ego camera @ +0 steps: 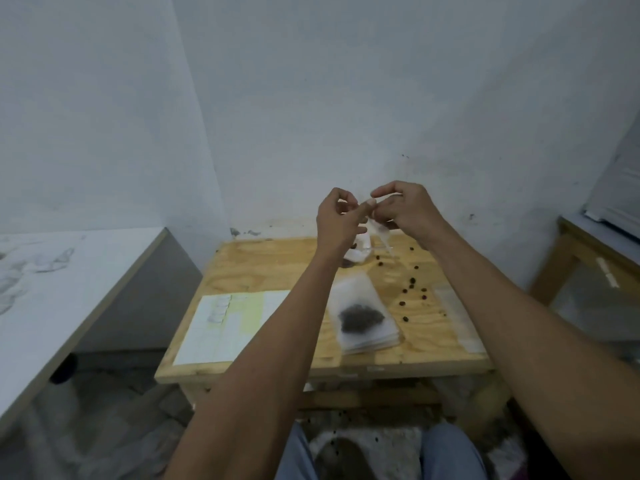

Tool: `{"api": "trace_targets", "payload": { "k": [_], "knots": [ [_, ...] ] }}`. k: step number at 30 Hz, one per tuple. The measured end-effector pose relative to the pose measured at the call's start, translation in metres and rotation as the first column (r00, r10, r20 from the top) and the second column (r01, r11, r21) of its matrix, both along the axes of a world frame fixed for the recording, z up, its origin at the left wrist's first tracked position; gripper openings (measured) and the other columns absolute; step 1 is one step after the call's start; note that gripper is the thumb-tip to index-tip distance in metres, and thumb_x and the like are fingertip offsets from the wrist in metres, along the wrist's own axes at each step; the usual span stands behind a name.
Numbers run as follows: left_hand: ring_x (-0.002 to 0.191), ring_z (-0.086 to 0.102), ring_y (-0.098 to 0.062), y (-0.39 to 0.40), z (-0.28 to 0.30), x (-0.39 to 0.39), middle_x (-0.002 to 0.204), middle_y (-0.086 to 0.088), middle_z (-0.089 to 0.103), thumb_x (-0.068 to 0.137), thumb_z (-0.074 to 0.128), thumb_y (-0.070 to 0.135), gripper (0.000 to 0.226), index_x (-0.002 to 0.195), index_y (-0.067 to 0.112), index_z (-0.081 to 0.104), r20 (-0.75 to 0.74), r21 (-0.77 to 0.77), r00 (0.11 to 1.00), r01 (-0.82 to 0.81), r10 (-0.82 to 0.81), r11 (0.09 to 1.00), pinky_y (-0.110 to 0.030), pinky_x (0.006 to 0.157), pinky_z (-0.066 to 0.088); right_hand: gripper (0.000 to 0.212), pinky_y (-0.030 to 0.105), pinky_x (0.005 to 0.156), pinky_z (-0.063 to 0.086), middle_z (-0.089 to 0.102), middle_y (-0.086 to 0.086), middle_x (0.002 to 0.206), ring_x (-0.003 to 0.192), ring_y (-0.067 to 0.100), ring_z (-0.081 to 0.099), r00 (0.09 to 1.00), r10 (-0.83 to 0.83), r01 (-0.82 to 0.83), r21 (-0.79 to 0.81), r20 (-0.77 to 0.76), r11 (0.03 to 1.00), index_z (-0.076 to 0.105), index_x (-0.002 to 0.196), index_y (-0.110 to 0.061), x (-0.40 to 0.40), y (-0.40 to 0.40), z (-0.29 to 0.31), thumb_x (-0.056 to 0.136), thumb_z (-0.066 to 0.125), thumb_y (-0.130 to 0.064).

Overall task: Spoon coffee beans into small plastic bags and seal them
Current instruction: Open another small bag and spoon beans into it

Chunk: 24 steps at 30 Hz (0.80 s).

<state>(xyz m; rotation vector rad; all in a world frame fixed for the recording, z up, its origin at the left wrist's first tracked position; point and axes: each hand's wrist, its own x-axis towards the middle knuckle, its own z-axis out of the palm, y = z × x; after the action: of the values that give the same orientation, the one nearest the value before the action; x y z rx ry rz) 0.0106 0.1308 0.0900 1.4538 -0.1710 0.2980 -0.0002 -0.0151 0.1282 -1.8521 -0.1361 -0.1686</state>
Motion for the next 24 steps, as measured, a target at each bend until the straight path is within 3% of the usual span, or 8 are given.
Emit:
{"api": "trace_targets", "payload": {
  "k": [3, 6, 10, 13, 17, 21, 24],
  "knots": [
    [0.072, 0.07, -0.033, 0.006, 0.004, -0.006, 0.08, -0.021, 0.067, 0.091, 0.072, 0.005, 0.019, 0.093, 0.007, 0.053, -0.039, -0.128, 0.994, 0.098, -0.104, 0.987, -0.037, 0.063, 0.059, 0.03, 0.031, 0.069, 0.062, 0.076, 0.017, 0.089, 0.077, 0.021, 0.074, 1.0, 0.03, -0.029, 0.059, -0.007, 0.998, 0.067, 0.109, -0.003, 0.0, 0.004, -0.003, 0.081, 0.069, 0.007],
    [0.071, 0.071, -0.029, 0.013, 0.005, -0.009, 0.079, -0.017, 0.069, 0.092, 0.07, 0.002, 0.014, 0.096, 0.006, 0.056, -0.042, -0.158, 0.989, 0.133, -0.141, 0.979, -0.037, 0.065, 0.06, 0.025, 0.031, 0.071, 0.063, 0.078, 0.014, 0.089, 0.077, 0.019, 0.074, 0.999, 0.046, -0.043, 0.107, -0.024, 0.993, 0.067, 0.11, -0.005, 0.0, 0.006, -0.004, 0.086, 0.072, 0.002],
    [0.073, 0.072, -0.028, 0.018, 0.0, -0.009, 0.08, -0.018, 0.068, 0.093, 0.06, -0.008, 0.011, 0.099, 0.001, 0.059, -0.03, -0.126, 0.989, 0.143, -0.148, 0.982, -0.039, 0.067, 0.062, 0.019, 0.029, 0.063, 0.058, 0.075, 0.012, 0.08, 0.069, 0.018, 0.071, 1.0, 0.012, -0.01, 0.115, -0.015, 0.993, 0.066, 0.103, -0.005, 0.0, 0.006, -0.006, 0.087, 0.071, 0.004],
    [0.071, 0.072, -0.029, 0.014, 0.0, -0.006, 0.081, -0.02, 0.067, 0.091, 0.055, -0.012, 0.014, 0.097, -0.008, 0.067, -0.076, -0.028, 0.99, 0.113, -0.115, 0.993, -0.041, 0.068, 0.063, 0.015, 0.03, 0.065, 0.058, 0.072, 0.01, 0.078, 0.069, 0.018, 0.07, 0.992, -0.042, 0.052, -0.079, 0.115, 0.996, 0.07, 0.095, -0.008, 0.004, 0.01, -0.013, 0.085, 0.072, 0.004],
    [0.072, 0.072, -0.028, 0.01, 0.001, -0.001, 0.086, -0.02, 0.07, 0.09, 0.052, -0.011, 0.02, 0.092, -0.007, 0.071, -0.126, 0.011, 0.992, 0.013, -0.011, 1.0, -0.042, 0.067, 0.064, 0.014, 0.022, 0.066, 0.051, 0.071, -0.004, 0.083, 0.075, 0.009, 0.067, 0.964, -0.034, 0.13, -0.355, 0.265, 0.926, 0.074, 0.089, -0.022, 0.004, 0.02, -0.021, 0.086, 0.074, -0.008],
    [0.071, 0.073, -0.028, 0.011, -0.006, 0.003, 0.096, -0.013, 0.069, 0.087, 0.061, -0.001, 0.011, 0.093, 0.001, 0.07, -0.106, 0.05, 0.993, -0.046, 0.051, 0.998, -0.048, 0.062, 0.063, 0.013, 0.033, 0.066, 0.058, 0.07, -0.003, 0.079, 0.071, 0.014, 0.067, 0.973, 0.001, 0.108, -0.457, 0.232, 0.883, 0.076, 0.095, -0.021, 0.006, 0.024, -0.019, 0.086, 0.074, -0.012],
    [0.072, 0.072, -0.03, 0.012, -0.008, 0.003, 0.097, -0.017, 0.071, 0.086, 0.064, 0.003, 0.012, 0.097, 0.006, 0.068, -0.13, 0.068, 0.991, -0.026, 0.035, 0.997, -0.043, 0.058, 0.062, 0.019, 0.04, 0.068, 0.062, 0.07, 0.003, 0.079, 0.061, 0.016, 0.065, 0.977, 0.016, 0.098, -0.509, 0.214, 0.855, 0.078, 0.097, -0.018, 0.006, 0.028, -0.016, 0.086, 0.07, -0.005]
  ]
}}
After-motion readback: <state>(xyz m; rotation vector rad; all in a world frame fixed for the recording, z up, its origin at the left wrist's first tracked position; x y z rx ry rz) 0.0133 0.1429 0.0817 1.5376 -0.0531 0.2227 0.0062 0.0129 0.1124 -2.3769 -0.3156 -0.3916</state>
